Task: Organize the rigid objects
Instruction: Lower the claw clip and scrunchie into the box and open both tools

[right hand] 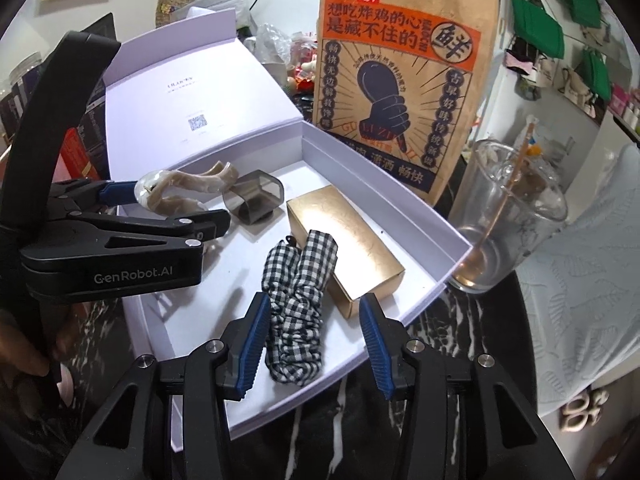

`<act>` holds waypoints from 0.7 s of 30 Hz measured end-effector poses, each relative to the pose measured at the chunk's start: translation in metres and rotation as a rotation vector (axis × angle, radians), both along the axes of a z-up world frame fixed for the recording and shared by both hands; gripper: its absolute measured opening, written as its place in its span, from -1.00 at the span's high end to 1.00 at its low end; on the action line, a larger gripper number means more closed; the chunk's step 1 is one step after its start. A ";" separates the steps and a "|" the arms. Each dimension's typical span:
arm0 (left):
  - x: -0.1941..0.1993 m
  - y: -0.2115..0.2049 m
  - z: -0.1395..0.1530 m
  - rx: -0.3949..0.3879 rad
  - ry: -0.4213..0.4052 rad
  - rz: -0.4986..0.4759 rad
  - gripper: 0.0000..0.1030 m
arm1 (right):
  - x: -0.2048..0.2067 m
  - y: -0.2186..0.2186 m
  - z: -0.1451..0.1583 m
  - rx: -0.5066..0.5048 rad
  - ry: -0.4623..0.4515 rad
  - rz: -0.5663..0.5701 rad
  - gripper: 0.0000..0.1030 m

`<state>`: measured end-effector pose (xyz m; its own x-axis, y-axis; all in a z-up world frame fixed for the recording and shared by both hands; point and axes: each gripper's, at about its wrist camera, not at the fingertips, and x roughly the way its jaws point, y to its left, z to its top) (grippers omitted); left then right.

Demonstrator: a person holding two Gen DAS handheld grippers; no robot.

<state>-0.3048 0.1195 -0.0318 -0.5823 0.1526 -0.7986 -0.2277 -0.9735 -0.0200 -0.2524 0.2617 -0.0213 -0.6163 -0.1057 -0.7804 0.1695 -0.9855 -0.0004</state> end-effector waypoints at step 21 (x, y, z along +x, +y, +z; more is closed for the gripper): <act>0.032 0.003 0.036 0.031 0.097 -0.003 -0.67 | 0.044 -0.002 0.048 -0.038 0.135 -0.008 0.11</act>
<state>-0.2729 0.1222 0.0041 -0.6562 0.1780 -0.7333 -0.2325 -0.9722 -0.0280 -0.2086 0.2595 0.0272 -0.7165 -0.1279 -0.6857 0.1623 -0.9866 0.0144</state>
